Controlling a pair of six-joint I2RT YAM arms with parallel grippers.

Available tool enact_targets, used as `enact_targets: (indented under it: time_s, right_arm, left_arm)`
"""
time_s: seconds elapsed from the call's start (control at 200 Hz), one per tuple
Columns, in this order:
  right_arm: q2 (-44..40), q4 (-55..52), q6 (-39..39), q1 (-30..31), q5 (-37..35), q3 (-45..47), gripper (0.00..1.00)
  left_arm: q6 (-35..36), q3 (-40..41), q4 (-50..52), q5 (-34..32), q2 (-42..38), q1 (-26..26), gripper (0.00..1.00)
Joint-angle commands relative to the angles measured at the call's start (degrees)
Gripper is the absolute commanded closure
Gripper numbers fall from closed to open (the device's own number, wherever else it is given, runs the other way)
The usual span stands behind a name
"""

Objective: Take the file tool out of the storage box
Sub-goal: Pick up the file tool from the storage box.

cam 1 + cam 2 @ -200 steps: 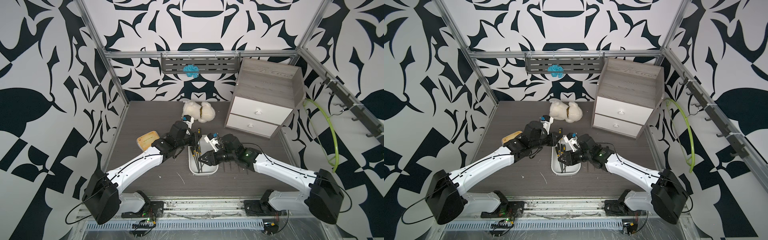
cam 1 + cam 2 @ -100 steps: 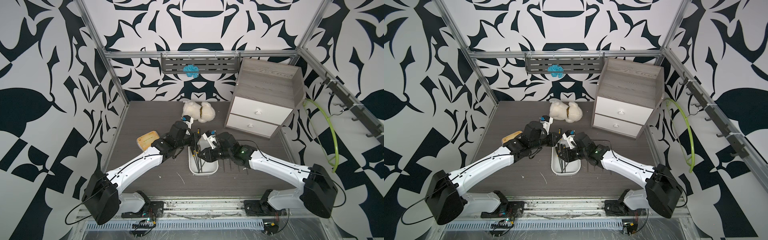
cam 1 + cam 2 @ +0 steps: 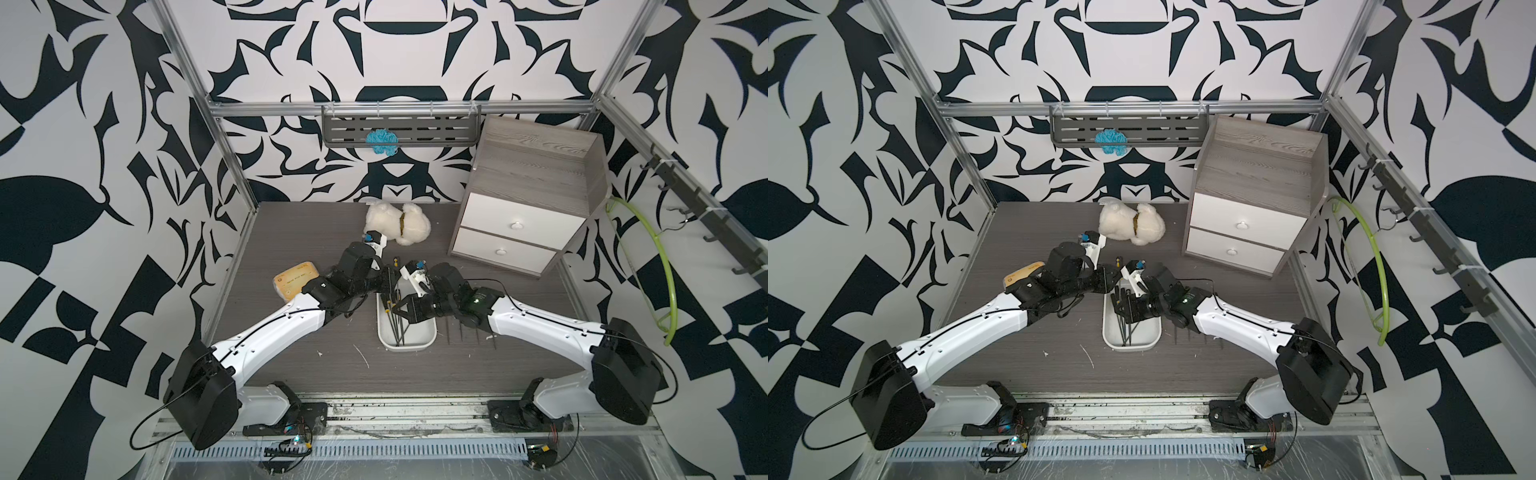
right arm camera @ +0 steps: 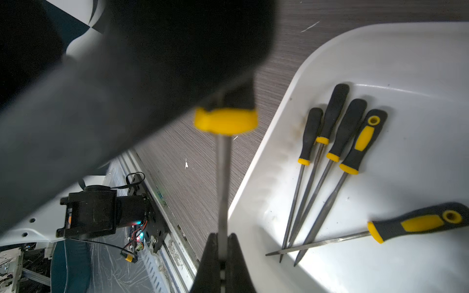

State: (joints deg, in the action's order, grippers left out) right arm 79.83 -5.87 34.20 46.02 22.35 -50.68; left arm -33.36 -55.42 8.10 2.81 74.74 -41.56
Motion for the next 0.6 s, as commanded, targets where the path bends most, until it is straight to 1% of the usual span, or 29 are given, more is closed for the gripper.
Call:
enact_targets:
  time_s: [0.0,0.055,0.16,0.18,0.19,0.21,0.28,0.3,0.32,0.37,0.47,0.555,0.595]
  right_arm:
    - [-3.1,-9.4,-1.5,0.3,-4.8,-2.9,1.00]
    - [-4.8,-15.8,-2.1,0.3,-8.3,-3.8,1.00]
    - [-7.5,-34.8,-4.4,0.0,-19.0,-8.9,1.00]
    - [-7.7,-38.0,-4.7,-0.1,-21.2,-10.0,1.00]
    - [-7.8,-39.7,-4.8,-0.1,-22.2,-10.5,1.00]
    - [-8.0,-43.2,-4.9,-0.1,-24.5,-11.5,1.00]
    - [-7.5,-54.0,-5.4,-0.9,-32.1,-14.7,1.00]
    - [-7.1,-56.8,-5.3,-1.6,-35.0,-15.4,1.00]
    - [-6.6,-59.2,-5.5,-2.5,-36.5,-15.9,1.00]
    - [-5.3,-62.9,-6.7,-5.8,-37.6,-16.0,1.00]
    - [-3.2,-64.8,-8.2,-13.5,-37.4,-13.2,1.00]
    - [-1.9,-65.2,-8.1,-18.4,-37.3,-10.7,1.00]
    - [-1.3,-65.3,-8.0,-19.4,-37.5,-10.1,1.00]
  left_arm:
    - [0.3,-0.1,0.0,0.5,-2.7,0.0,0.26]
    - [0.4,0.5,0.5,-0.3,-4.7,0.0,0.23]
    - [-0.3,3.2,0.3,-0.8,-8.4,-0.1,0.16]
    - [-0.5,3.8,0.1,-0.2,-8.9,-0.1,0.16]
    - [-0.6,4.1,0.0,0.1,-9.1,-0.1,0.12]
    - [-0.8,4.7,-0.2,0.9,-9.5,-0.1,0.10]
    - [-1.8,6.7,-0.6,4.2,-10.1,0.0,0.09]
    - [-2.0,7.3,-0.7,5.3,-10.1,0.0,0.09]
    - [-2.0,7.9,-0.9,6.2,-10.2,-0.1,0.09]
    - [-2.2,9.4,-1.5,7.8,-10.4,0.0,0.09]
    - [-2.5,11.1,-1.9,8.8,-10.4,0.0,0.09]
    - [-2.7,10.4,-0.5,9.5,-10.1,0.0,0.09]
    - [-2.6,10.1,-0.1,10.0,-10.1,0.0,0.09]
